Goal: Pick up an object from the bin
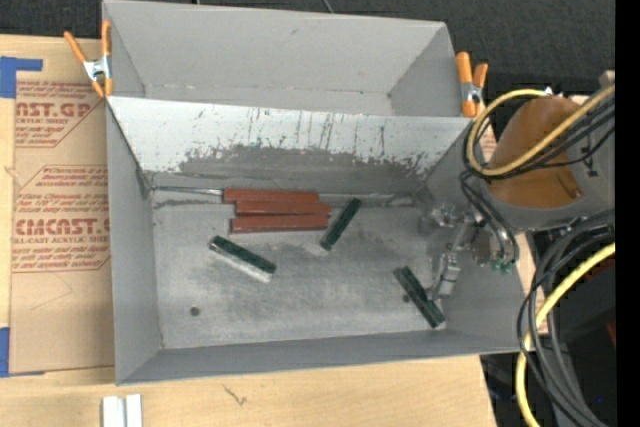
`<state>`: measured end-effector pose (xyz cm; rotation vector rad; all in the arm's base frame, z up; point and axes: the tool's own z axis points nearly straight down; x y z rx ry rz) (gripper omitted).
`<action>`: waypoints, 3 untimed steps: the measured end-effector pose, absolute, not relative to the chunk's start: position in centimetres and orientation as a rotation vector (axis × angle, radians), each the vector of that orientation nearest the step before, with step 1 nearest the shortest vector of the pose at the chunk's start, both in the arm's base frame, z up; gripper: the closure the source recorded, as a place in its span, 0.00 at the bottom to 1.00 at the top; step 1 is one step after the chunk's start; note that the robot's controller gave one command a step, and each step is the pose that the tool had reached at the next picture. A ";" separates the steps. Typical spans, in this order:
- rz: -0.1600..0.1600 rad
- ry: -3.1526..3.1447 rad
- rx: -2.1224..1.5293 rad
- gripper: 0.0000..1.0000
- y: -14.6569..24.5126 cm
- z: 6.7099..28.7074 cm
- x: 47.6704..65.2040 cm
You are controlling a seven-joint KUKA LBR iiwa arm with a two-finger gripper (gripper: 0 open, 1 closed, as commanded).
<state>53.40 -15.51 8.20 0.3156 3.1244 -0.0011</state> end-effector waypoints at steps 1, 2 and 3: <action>0.000 3.114 0.392 0.00 -13.3 7.2 49.0; 0.002 3.095 0.539 1.00 -13.4 7.3 47.4; 0.002 3.090 0.566 1.00 -13.7 7.4 48.0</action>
Offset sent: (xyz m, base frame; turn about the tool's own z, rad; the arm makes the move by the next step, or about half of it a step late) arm -0.0546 0.0162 -0.0074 0.1633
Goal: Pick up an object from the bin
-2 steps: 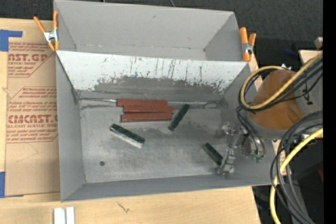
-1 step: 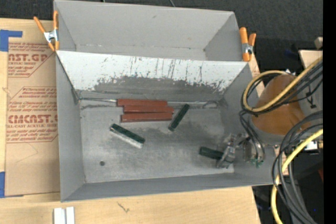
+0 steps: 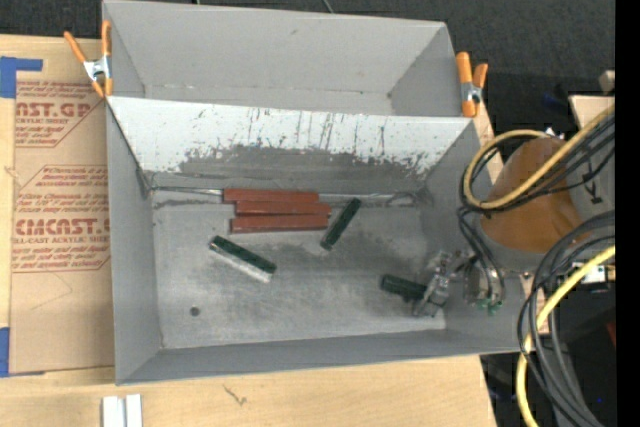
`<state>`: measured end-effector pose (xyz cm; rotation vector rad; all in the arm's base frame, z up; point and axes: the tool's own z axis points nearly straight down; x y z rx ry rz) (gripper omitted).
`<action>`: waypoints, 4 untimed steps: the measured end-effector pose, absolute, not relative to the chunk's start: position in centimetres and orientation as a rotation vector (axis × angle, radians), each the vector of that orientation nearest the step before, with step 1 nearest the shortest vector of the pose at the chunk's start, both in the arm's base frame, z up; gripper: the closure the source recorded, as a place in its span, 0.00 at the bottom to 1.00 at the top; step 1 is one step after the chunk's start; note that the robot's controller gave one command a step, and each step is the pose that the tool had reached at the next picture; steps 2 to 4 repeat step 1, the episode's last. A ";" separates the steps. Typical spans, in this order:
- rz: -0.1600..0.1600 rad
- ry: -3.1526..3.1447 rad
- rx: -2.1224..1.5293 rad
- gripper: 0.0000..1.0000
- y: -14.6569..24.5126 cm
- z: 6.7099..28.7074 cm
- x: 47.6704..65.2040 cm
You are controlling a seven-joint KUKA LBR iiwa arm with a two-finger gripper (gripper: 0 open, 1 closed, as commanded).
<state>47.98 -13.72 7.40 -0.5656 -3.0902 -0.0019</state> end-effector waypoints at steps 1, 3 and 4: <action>0.000 -3.105 -0.495 1.00 -14.2 22.4 49.9; 0.000 -3.105 -0.495 1.00 -14.2 22.4 49.9; 0.000 -3.105 -0.495 1.00 -14.2 22.4 49.9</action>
Offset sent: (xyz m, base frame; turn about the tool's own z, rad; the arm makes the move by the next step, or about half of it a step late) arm 0.0000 0.0000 0.0000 0.0000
